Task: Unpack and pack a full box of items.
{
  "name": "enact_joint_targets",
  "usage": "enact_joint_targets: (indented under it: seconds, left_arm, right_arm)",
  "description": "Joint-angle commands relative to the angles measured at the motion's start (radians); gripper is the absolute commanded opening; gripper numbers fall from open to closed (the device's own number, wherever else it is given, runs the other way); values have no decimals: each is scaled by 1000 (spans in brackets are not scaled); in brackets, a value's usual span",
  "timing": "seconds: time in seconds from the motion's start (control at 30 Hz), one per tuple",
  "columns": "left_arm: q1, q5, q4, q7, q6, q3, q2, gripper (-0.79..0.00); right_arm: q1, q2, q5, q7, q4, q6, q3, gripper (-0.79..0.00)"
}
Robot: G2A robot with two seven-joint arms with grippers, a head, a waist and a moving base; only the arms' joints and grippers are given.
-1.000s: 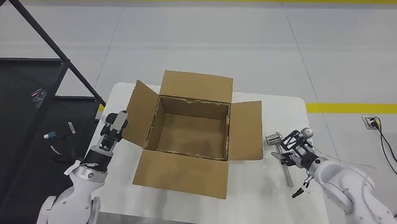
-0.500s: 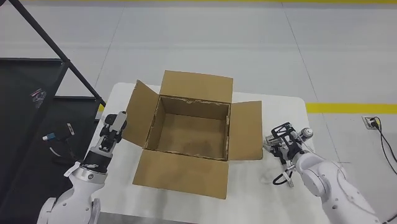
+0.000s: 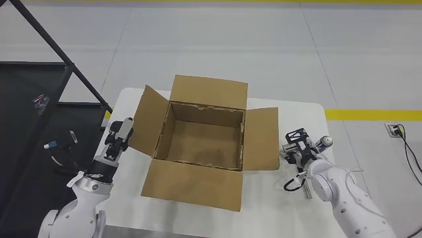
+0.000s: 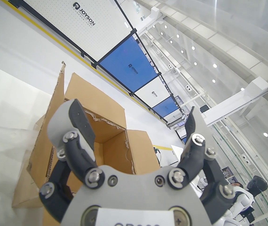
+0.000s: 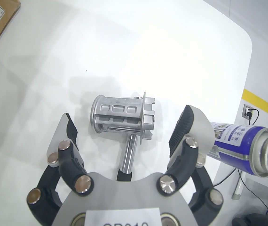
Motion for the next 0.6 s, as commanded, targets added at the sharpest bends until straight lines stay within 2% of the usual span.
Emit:
enact_joint_targets:
  seconds: [0.0, 0.03, 0.23, 0.43, 0.57]
  left_arm:
    - [-1, -1, 1, -1, 0, 0, 0, 0]
    - [-2, -1, 2, -2, -1, 0, 1, 0]
    - [-9, 0, 6, -5, -1, 3, 2, 0]
    - [-11, 0, 8, -5, -1, 5, 2, 0]
    - [-11, 0, 9, -4, -1, 6, 3, 0]
  right_arm:
    - [7, -4, 2, -4, 14, -1, -2, -219]
    - [10, -5, -1, -4, 19, -3, -3, -382]
    - [18, -10, -4, -6, 31, -16, 6, -610]
    - [4, -5, 16, -7, -6, -44, 51, -723]
    - [-38, 12, 34, -4, -98, -72, 130, -727]
